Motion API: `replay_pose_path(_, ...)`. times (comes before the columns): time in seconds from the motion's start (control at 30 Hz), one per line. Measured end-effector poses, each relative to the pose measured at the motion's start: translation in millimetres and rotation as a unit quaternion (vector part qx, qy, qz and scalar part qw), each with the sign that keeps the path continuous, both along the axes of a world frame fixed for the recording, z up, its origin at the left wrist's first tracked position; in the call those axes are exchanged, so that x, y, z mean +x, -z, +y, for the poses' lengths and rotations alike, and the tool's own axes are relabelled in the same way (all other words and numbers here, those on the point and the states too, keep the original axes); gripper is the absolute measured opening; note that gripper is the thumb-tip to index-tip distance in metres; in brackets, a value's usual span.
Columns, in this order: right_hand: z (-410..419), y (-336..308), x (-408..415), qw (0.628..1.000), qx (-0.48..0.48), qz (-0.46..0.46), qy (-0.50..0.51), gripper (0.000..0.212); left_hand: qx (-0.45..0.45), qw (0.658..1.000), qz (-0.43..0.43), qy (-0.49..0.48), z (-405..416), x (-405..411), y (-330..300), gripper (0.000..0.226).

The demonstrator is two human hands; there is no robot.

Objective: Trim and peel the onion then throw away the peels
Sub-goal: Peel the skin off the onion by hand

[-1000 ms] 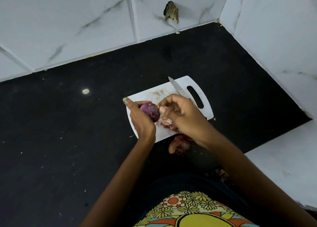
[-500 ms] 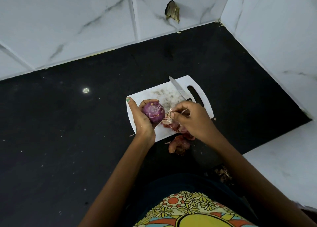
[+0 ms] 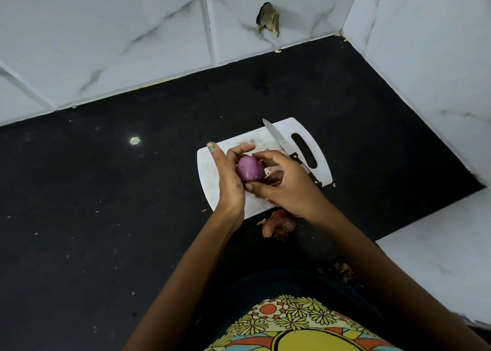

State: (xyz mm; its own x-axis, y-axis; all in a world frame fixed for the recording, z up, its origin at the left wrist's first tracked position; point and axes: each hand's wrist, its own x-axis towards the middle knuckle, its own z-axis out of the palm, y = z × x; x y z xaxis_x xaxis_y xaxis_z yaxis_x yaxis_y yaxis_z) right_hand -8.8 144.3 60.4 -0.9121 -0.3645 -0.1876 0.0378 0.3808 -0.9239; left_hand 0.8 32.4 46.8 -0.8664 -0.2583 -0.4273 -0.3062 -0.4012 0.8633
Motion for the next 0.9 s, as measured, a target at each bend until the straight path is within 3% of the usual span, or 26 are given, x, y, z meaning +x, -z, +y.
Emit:
replay_pose_path(0.13, 6, 1, -5, 0.985, -0.12, -0.112, 0.046, 0.04, -0.019, 0.999, 0.022, 0.03, -5, 4, -3, 0.085)
replay_pose_path(0.2, 12, 3, -8, 0.94, -0.257, -0.214, 0.073, 0.033, -0.021, 0.999, 0.036, 0.023, -9, 4, -3, 0.083)
replay_pose_path(0.3, 19, 7, -10, 0.867, -0.368, -0.319, 0.106, 0.037, -0.038, 0.998, 0.046, 0.001, -11, 4, -4, 0.063)
replay_pose_path(0.4, 22, 14, -9, 0.837, -0.393, -0.366, 0.108, 0.045, -0.13, 0.985, 0.107, 0.027, -8, 5, -4, 0.03)
replay_pose_path(0.47, 22, 19, -8, 0.832, -0.4, -0.371, 0.1, 0.05, -0.205, 0.961, 0.172, 0.077, -7, 6, 2, 0.021)
replay_pose_path(0.57, 21, 23, -9, 0.825, -0.41, -0.375, 0.101, 0.054, -0.291, 0.926, 0.207, 0.12, -4, 6, 10, 0.032)
replay_pose_path(0.67, 23, 27, -12, 0.833, -0.404, -0.362, 0.111, 0.053, -0.268, 0.937, 0.205, 0.09, -1, 4, 11, 0.025)
replay_pose_path(0.8, 20, 27, -13, 0.878, -0.349, -0.316, 0.079, 0.04, -0.262, 0.949, 0.176, 0.011, 6, -3, 11, 0.005)
replay_pose_path(0.9, 16, 28, -12, 0.894, -0.316, -0.31, 0.073, 0.032, -0.242, 0.96, 0.131, -0.05, 5, -13, 12, 0.013)
